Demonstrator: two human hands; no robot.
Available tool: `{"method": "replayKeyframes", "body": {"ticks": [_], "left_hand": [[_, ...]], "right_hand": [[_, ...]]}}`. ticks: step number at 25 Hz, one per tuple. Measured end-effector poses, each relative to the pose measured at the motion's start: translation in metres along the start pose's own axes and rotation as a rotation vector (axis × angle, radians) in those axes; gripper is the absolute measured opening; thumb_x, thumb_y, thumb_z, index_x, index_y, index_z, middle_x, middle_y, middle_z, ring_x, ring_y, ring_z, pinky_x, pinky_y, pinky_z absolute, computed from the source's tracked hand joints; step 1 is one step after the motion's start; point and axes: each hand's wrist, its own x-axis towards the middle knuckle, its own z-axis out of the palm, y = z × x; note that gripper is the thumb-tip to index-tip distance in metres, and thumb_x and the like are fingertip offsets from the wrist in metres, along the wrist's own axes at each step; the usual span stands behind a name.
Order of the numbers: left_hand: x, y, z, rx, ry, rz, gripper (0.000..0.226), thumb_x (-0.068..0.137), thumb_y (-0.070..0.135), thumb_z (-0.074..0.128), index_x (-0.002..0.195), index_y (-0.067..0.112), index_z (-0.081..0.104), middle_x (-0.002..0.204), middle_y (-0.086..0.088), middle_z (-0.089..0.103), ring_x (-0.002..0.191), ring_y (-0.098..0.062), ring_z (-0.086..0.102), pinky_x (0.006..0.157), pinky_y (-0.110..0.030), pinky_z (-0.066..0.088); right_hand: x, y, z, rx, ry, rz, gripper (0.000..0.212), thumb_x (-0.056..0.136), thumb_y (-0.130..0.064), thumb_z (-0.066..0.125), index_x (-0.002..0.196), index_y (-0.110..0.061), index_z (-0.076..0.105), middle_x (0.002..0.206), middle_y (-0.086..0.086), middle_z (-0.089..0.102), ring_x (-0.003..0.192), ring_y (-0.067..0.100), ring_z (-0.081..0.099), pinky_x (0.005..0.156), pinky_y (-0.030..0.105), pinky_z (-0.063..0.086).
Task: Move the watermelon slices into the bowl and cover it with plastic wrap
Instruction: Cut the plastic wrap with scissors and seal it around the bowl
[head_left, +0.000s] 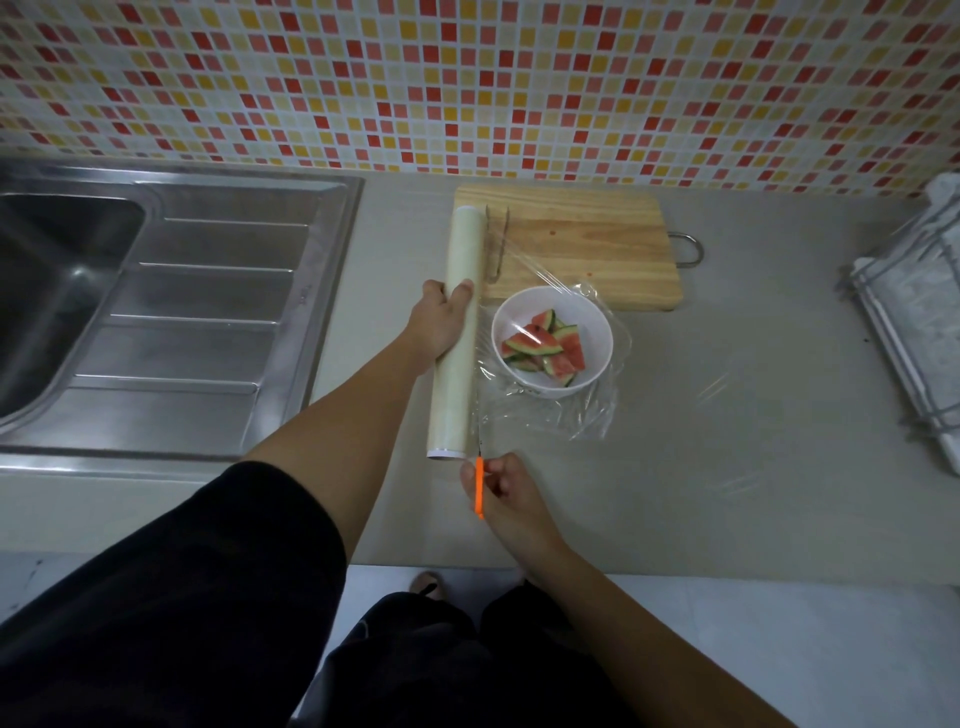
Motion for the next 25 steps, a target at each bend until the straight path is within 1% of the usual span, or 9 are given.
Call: {"method": "replayKeyframes", "body": {"ticks": [4, 6, 8, 10, 13, 15, 16, 20, 25], "left_hand": [[0.0, -0.001, 0.0, -0.035, -0.015, -0.025, 0.051, 0.092, 0.053, 0.041, 0.116, 0.008, 0.04, 0.11, -0.014, 0.058, 0.102, -0.033, 0.061, 0.09, -0.047, 0.051], [0.0, -0.001, 0.0, -0.062, -0.026, -0.033, 0.051, 0.092, 0.054, 0.042, 0.116, 0.008, 0.04, 0.111, -0.015, 0.059, 0.102, -0.035, 0.062, 0.09, -0.049, 0.051], [-0.001, -0.002, 0.0, -0.065, -0.031, -0.036, 0.051, 0.091, 0.055, 0.042, 0.115, 0.009, 0.04, 0.108, -0.013, 0.058, 0.102, -0.034, 0.061, 0.09, -0.048, 0.051], [-0.001, -0.004, -0.001, -0.051, -0.037, -0.036, 0.051, 0.091, 0.056, 0.041, 0.113, 0.011, 0.04, 0.108, -0.011, 0.057, 0.099, -0.031, 0.059, 0.089, -0.044, 0.051], [-0.001, -0.007, -0.001, -0.037, -0.049, -0.029, 0.052, 0.091, 0.057, 0.04, 0.116, 0.011, 0.039, 0.107, -0.008, 0.054, 0.095, -0.025, 0.056, 0.084, -0.039, 0.048], [-0.002, -0.006, -0.001, -0.045, -0.05, -0.02, 0.053, 0.092, 0.056, 0.04, 0.117, 0.01, 0.039, 0.105, -0.007, 0.054, 0.094, -0.025, 0.056, 0.082, -0.038, 0.047], [-0.002, -0.005, -0.001, -0.055, -0.052, -0.019, 0.052, 0.092, 0.056, 0.04, 0.117, 0.01, 0.039, 0.105, -0.007, 0.054, 0.093, -0.025, 0.056, 0.082, -0.038, 0.048], [-0.002, -0.004, -0.002, -0.067, -0.056, -0.026, 0.052, 0.091, 0.057, 0.04, 0.115, 0.011, 0.04, 0.104, -0.007, 0.055, 0.093, -0.026, 0.057, 0.081, -0.038, 0.049], [-0.005, -0.007, -0.003, -0.072, -0.055, -0.023, 0.05, 0.091, 0.057, 0.04, 0.112, 0.011, 0.04, 0.104, -0.008, 0.055, 0.098, -0.028, 0.058, 0.086, -0.04, 0.049]], "right_hand": [[0.011, 0.0, -0.002, 0.026, 0.029, -0.013, 0.027, 0.071, -0.043, 0.07, 0.071, -0.028, 0.048, 0.046, -0.018, 0.053, 0.045, -0.005, 0.047, 0.053, 0.015, 0.041], [0.014, -0.001, -0.001, 0.025, 0.039, -0.001, 0.028, 0.07, -0.045, 0.07, 0.071, -0.029, 0.048, 0.047, -0.02, 0.055, 0.046, -0.006, 0.049, 0.054, 0.014, 0.041], [0.017, -0.002, -0.001, 0.033, 0.056, 0.023, 0.036, 0.062, -0.057, 0.069, 0.074, -0.029, 0.05, 0.051, -0.02, 0.059, 0.05, -0.007, 0.052, 0.058, 0.016, 0.041], [0.021, -0.005, -0.001, 0.033, 0.066, 0.032, 0.042, 0.057, -0.061, 0.068, 0.076, -0.028, 0.052, 0.052, -0.022, 0.06, 0.052, -0.009, 0.052, 0.06, 0.017, 0.041], [0.026, -0.011, -0.003, 0.045, 0.065, 0.01, 0.032, 0.062, -0.049, 0.072, 0.076, -0.026, 0.053, 0.054, -0.022, 0.06, 0.052, -0.009, 0.052, 0.061, 0.018, 0.04], [0.028, -0.013, -0.004, 0.064, 0.058, -0.006, 0.022, 0.07, -0.036, 0.074, 0.076, -0.025, 0.055, 0.063, -0.014, 0.063, 0.056, -0.006, 0.054, 0.064, 0.02, 0.042], [0.029, -0.014, -0.005, 0.059, 0.054, 0.0, 0.022, 0.072, -0.035, 0.075, 0.077, -0.025, 0.056, 0.065, -0.011, 0.061, 0.057, -0.005, 0.054, 0.065, 0.021, 0.042], [0.03, -0.019, -0.003, 0.036, 0.052, 0.039, 0.033, 0.068, -0.049, 0.073, 0.079, -0.022, 0.056, 0.063, -0.013, 0.056, 0.054, -0.007, 0.052, 0.066, 0.02, 0.042], [0.035, -0.026, 0.002, 0.076, 0.076, 0.016, 0.045, 0.067, -0.051, 0.073, 0.088, -0.013, 0.061, 0.078, -0.001, 0.061, 0.071, 0.007, 0.056, 0.075, 0.029, 0.046]]}}
